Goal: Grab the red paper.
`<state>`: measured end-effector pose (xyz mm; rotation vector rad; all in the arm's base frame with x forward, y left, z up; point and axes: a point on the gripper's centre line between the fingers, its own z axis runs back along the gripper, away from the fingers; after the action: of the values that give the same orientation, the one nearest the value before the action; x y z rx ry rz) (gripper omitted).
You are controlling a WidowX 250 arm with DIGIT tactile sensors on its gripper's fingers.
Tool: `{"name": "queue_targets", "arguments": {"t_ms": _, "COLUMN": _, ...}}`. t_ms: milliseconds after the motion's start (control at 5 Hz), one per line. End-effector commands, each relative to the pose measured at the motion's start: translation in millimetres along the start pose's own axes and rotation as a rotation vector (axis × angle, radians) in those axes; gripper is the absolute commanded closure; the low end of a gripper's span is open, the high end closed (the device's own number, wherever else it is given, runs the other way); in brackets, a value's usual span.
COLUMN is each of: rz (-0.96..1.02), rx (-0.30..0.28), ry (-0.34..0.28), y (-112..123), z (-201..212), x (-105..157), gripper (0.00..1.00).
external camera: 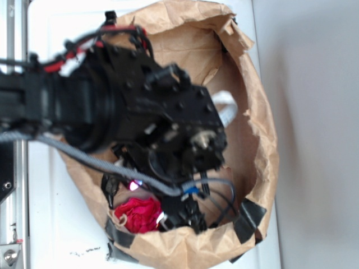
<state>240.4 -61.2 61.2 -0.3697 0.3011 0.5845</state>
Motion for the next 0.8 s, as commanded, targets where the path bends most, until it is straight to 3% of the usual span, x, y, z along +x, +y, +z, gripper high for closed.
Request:
{"name": "queue_targets", "arguments": {"t_ms": 0, "rz": -0.08, "rx": -0.279, "ry": 0.045, "y": -0.5, "z": 43.8, "x": -31.6, "gripper": 0.0}}
{"name": "queue_targets", "arguments": {"t_ms": 200, "rz": -0.066, "rx": -0.205, "ry": 0.056, "y": 0.3, "z": 15.2, "x": -26.4, "gripper": 0.0}}
{"name": "queue_targets", "arguments": {"t_ms": 400, "rz": -0.073, "rx": -0.177, "ry": 0.081, "y": 0.9, "z": -6.2, "x": -25.0, "gripper": 0.0}}
{"name": "queue_targets", "arguments": {"t_ms": 600, "rz": -0.103, "rx": -0.179, "ry": 0.055, "y": -7.2, "z": -27.2, "x": -16.9, "gripper": 0.0}}
